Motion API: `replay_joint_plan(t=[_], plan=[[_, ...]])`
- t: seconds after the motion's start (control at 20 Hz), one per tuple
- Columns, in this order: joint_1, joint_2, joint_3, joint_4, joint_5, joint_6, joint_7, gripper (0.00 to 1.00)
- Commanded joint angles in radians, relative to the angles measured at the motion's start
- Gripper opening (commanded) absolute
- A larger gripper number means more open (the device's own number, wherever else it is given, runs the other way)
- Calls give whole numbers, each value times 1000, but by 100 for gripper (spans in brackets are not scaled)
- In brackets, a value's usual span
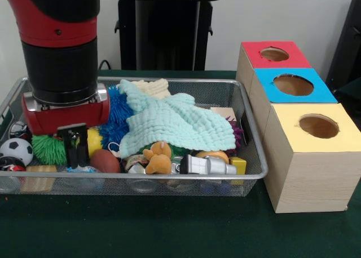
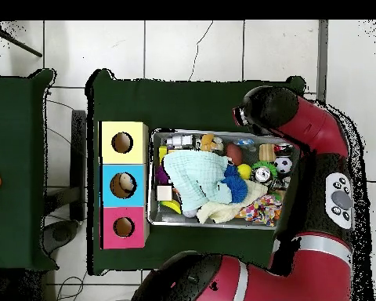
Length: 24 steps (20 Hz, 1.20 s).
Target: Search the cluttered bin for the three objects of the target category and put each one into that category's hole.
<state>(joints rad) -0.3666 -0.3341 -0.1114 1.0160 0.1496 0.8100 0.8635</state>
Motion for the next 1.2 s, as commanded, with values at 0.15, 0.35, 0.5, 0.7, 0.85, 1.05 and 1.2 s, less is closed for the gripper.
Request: replay_joint_plan(t=[0.15,0.35,0.5,0.7,0.85,1.05,1.2], plan=[[23,-14,-13,76,18,-26,342,100],[40,-13,-41,62,7,20,351,100],[47,-12,-49,68,13,41,356,100],[48,3,-49,79,22,31,361,100],[54,36,-62,90,18,15,381,100],[53,75,-47,115,19,-51,385,100],[49,99,-34,100,13,-79,369,100]])
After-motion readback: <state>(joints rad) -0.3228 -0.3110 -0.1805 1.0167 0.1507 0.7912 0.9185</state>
